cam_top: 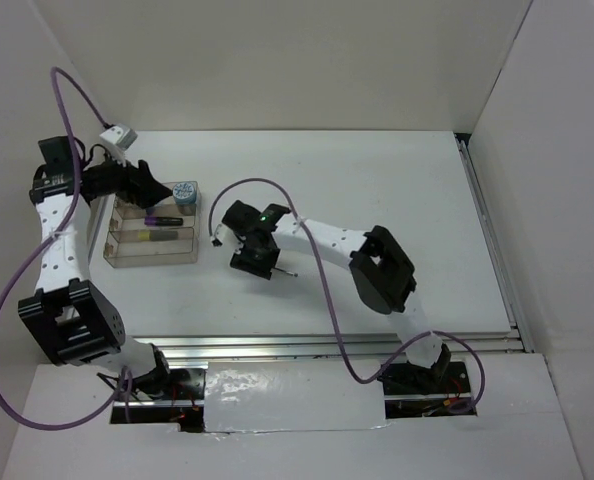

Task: Sort the stationery into containers
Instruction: Place the pen at the center of the board, then pick up the pen from the center of the board.

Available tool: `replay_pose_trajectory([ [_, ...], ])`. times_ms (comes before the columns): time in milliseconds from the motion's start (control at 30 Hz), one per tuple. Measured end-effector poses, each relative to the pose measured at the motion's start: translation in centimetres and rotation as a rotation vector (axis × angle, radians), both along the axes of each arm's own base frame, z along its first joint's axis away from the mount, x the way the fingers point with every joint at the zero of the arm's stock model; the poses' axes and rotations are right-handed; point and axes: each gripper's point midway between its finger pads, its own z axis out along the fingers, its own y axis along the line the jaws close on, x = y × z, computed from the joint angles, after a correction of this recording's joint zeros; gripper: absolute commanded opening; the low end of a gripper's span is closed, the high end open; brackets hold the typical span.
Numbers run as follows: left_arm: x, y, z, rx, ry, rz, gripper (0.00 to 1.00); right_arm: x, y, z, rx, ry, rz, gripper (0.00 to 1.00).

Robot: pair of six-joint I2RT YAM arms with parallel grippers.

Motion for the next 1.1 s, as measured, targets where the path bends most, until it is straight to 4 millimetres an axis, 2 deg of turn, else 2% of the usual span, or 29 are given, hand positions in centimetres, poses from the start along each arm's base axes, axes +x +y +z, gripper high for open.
replay_pose_trajectory([
  [100,0.6,-2.9,-0.6,0.03,-0.004,-0.082,0.9,-0.5,-1.4,4.0,0.102,0.016,-0.059,0.64],
  [167,1.2,-5.1,-0.9,0.071,-0.013,-0.159,0.85,-0.4,-3.7,7.8,0.197,0.01,-0.121,0.64],
  [267,3.1,-9.3,-1.7,0.17,-0.031,-0.299,0.78,0.8,-9.4,13.7,0.355,-0.048,-0.256,0.64],
  [333,4.4,-13.0,-3.1,0.24,-0.039,-0.406,0.76,1.8,-14.3,16.1,0.433,-0.105,-0.368,0.63],
  [367,4.9,-14.9,-4.2,0.271,-0.034,-0.46,0.74,2.0,-16.7,16.4,0.45,-0.128,-0.421,0.63],
  [433,5.1,-18.5,-6.7,0.313,-0.004,-0.563,0.7,1.6,-20.5,15.5,0.455,-0.136,-0.507,0.63],
  [500,5.0,-21.2,-9.6,0.35,0.044,-0.65,0.66,0.4,-23.2,13.0,0.435,-0.096,-0.576,0.63],
  [600,5.1,-23.8,-14.0,0.434,0.098,-0.738,0.64,-1.7,-25.9,9.3,0.388,-0.012,-0.657,0.63],
  [667,5.0,-24.6,-16.4,0.499,0.126,-0.769,0.62,-2.4,-27.3,8.1,0.389,0.023,-0.707,0.62],
  [767,4.3,-26.0,-19.1,0.599,0.144,-0.816,0.59,-2.2,-29.1,8.3,0.429,0.028,-0.776,0.62],
  [867,4.0,-27.4,-20.6,0.682,0.126,-0.858,0.59,-1.8,-30.7,9.1,0.467,0.003,-0.826,0.62],
  [1000,3.5,-29.0,-22.5,0.745,0.094,-0.926,0.57,-1.8,-31.1,9.5,0.498,-0.001,-0.835,0.61],
  [1100,3.5,-29.1,-23.7,0.761,0.098,-0.956,0.54,-1.9,-31.3,9.2,0.503,0.009,-0.836,0.61],
])
